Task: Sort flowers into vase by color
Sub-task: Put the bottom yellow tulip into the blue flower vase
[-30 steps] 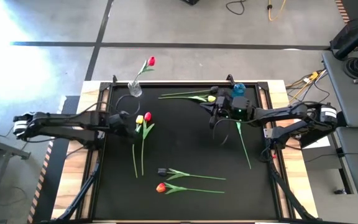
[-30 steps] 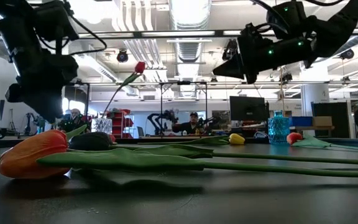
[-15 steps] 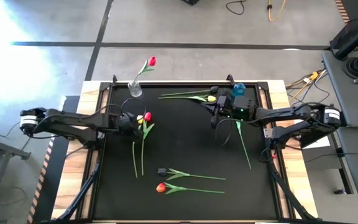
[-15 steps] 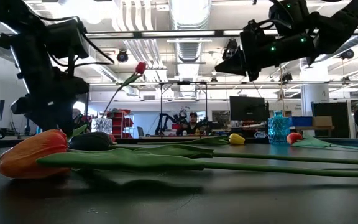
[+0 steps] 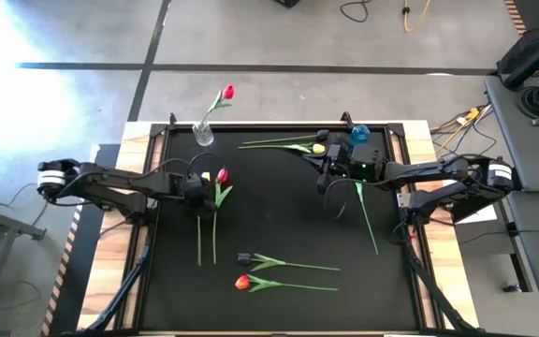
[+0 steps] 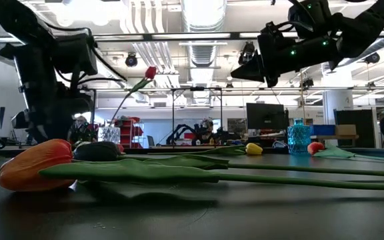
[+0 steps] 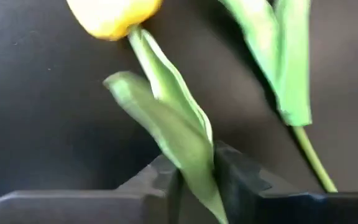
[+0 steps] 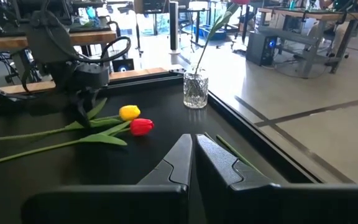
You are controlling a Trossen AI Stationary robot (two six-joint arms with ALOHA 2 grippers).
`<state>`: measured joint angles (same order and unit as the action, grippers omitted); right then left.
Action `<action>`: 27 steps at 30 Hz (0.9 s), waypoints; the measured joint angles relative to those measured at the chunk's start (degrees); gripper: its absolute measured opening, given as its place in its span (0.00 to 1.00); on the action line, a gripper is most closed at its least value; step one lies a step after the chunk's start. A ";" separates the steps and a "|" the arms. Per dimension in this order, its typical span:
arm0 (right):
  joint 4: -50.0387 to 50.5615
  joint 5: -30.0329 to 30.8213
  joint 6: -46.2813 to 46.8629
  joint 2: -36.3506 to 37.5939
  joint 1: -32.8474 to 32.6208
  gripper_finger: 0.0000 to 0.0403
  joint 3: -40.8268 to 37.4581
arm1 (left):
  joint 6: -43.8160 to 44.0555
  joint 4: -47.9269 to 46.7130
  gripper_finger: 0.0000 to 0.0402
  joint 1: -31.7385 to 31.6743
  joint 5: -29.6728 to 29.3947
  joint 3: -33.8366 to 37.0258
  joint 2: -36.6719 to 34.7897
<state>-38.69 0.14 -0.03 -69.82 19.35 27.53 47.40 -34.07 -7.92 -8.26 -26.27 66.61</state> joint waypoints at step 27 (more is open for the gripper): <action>-0.16 4.18 3.03 -2.58 -9.51 0.13 6.90 | -43.56 68.39 0.00 -3.26 5.43 -4.69 -2.92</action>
<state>-38.85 4.32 3.00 -72.40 9.84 34.43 3.84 34.33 -11.18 -2.82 -30.96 63.69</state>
